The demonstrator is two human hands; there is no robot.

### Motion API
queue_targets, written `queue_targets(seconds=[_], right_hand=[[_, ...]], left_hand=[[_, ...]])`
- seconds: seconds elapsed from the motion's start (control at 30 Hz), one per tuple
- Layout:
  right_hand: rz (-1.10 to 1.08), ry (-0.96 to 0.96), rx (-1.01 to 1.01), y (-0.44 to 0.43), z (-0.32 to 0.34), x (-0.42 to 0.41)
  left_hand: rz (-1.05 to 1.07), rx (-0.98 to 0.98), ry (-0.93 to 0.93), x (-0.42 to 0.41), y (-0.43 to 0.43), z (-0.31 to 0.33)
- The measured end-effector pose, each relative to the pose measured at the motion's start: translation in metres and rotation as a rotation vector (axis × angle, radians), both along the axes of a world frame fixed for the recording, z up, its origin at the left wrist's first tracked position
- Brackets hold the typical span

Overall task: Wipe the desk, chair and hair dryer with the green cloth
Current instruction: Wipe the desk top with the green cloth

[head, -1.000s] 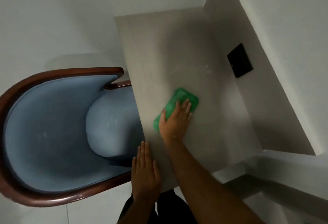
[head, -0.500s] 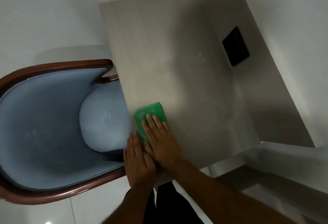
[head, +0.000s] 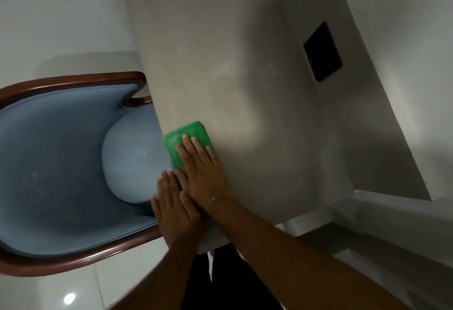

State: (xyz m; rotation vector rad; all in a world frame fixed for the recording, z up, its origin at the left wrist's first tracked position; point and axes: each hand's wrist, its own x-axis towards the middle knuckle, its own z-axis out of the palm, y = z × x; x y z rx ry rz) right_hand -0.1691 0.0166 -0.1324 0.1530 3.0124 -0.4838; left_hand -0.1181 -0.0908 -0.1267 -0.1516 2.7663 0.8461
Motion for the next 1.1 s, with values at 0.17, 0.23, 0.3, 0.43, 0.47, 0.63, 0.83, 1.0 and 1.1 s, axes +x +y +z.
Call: queue_targets(seconds=[0.17,0.23,0.3,0.43,0.47,0.63,0.83,1.0,1.1], right_hand=[[-0.1,-0.014,0.027,0.014,0.003,-0.014],[-0.178,-0.002,0.022,0.034,0.003,-0.001],[-0.281,0.01,0.021,0.063,0.003,0.021],[-0.46,-0.047,0.086,0.147,0.004,0.093],[-0.487,-0.079,0.095,0.169,0.005,0.111],[-0.481,-0.164,0.109,0.258,0.014,0.135],[-0.524,-0.121,0.171,0.279,0.013,0.067],[-0.359,-0.02,0.16,0.192,0.01,0.012],[-0.15,0.005,0.065,0.113,0.003,0.054]], left_hand=[[-0.022,-0.093,0.044,-0.004,0.022,-0.001],[-0.1,-0.125,0.061,-0.001,0.029,0.001],[-0.175,-0.135,0.077,0.002,0.035,0.001],[-0.195,-0.154,0.099,-0.002,0.051,-0.005],[-0.193,-0.159,0.105,-0.006,0.053,-0.008],[-0.177,-0.184,0.155,-0.032,0.051,-0.016],[-0.171,-0.233,0.197,-0.034,0.051,-0.023],[-0.176,-0.239,0.195,-0.029,0.048,-0.023],[-0.183,-0.244,0.22,-0.03,0.045,-0.022]])
